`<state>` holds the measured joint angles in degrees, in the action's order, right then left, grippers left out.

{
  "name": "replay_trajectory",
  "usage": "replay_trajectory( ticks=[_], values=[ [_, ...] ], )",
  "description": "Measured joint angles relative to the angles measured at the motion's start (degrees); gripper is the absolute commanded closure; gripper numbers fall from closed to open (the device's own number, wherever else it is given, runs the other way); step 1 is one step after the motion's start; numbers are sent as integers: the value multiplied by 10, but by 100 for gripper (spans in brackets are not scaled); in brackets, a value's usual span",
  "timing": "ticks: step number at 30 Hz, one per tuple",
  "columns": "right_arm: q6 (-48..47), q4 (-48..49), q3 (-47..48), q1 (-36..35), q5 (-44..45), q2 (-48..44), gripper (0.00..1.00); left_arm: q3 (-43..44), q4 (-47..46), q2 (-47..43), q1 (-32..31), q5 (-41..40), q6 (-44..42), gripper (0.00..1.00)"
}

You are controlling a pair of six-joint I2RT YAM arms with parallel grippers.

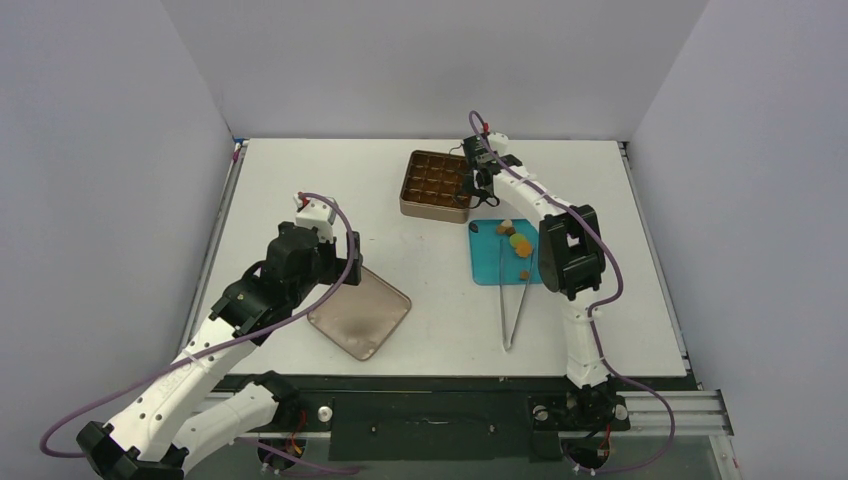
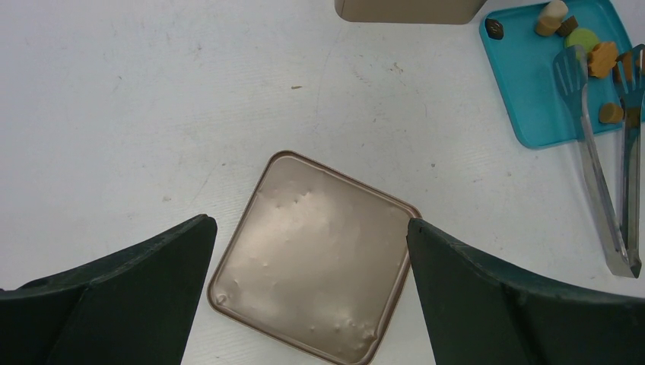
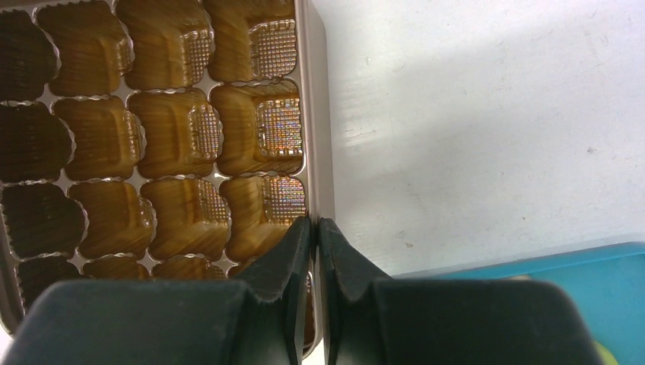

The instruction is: Pack the cookies

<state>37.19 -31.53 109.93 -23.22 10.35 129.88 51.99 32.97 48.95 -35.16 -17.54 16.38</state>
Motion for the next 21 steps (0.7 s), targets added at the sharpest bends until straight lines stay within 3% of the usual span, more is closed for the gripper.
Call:
replay_trajectory(
  ticks=[3, 21],
  values=[
    [0, 1, 0, 0, -1, 0, 100, 0, 0, 0, 0, 0, 0, 3],
    [-39, 31, -47, -29, -4, -26, 100, 0, 0, 0, 0, -6, 0, 3]
  ],
)
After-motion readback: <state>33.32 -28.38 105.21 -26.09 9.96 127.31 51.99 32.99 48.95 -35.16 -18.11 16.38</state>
